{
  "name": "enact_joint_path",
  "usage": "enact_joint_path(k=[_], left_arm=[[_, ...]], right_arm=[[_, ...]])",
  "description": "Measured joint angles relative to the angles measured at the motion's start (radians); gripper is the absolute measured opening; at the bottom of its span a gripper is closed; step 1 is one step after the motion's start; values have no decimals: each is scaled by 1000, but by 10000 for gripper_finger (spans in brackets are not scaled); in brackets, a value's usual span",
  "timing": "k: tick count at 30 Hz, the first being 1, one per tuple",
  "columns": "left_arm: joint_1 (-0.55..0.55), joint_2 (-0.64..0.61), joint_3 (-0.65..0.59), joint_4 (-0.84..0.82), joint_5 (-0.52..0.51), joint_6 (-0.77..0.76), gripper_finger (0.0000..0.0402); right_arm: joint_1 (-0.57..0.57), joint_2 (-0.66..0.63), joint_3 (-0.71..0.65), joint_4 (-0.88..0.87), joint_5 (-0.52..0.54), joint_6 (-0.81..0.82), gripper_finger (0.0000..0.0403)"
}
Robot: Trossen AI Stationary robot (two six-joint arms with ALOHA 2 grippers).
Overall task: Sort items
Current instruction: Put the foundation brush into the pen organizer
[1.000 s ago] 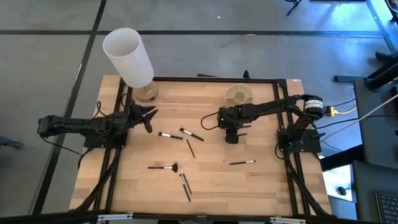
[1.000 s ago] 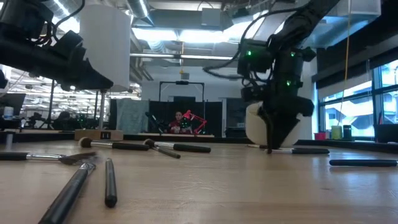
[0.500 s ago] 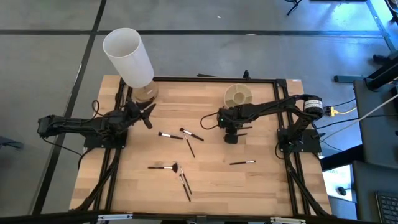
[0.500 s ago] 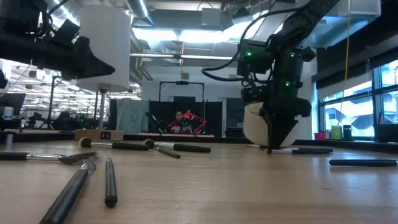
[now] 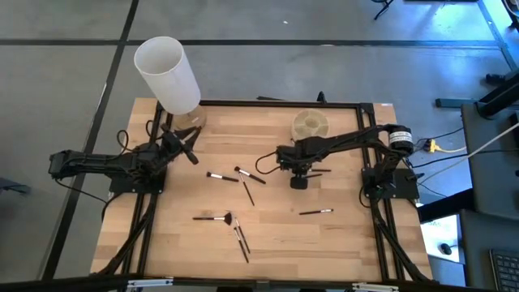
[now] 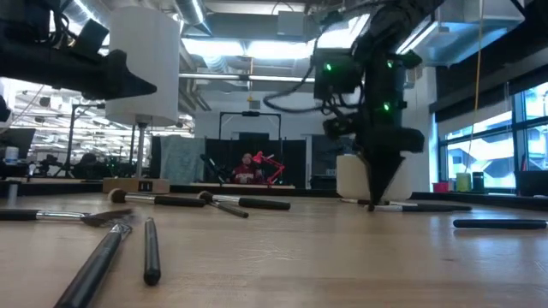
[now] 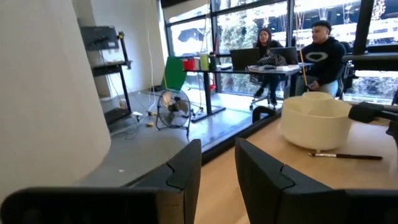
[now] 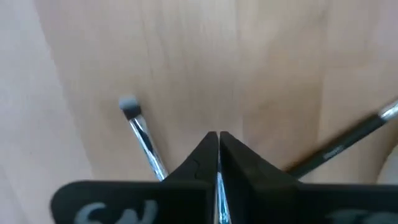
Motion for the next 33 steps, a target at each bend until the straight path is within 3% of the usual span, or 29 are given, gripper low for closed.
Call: enact_joint_path(k=[7,16,22,33], left_arm=[[1,0,0,35,0,33,95],[56,0,0,60,0,49,95],[106,0,0,60,8,47,95],[186,0,0,151,72,72,95]], right_arm=[[-2,-9,65,-63,28,18,11],[0,-95,54,-270,36,130,104],[23,-105,-53,-131,36,112,143],[26,-101,-164,107,3,71,147]])
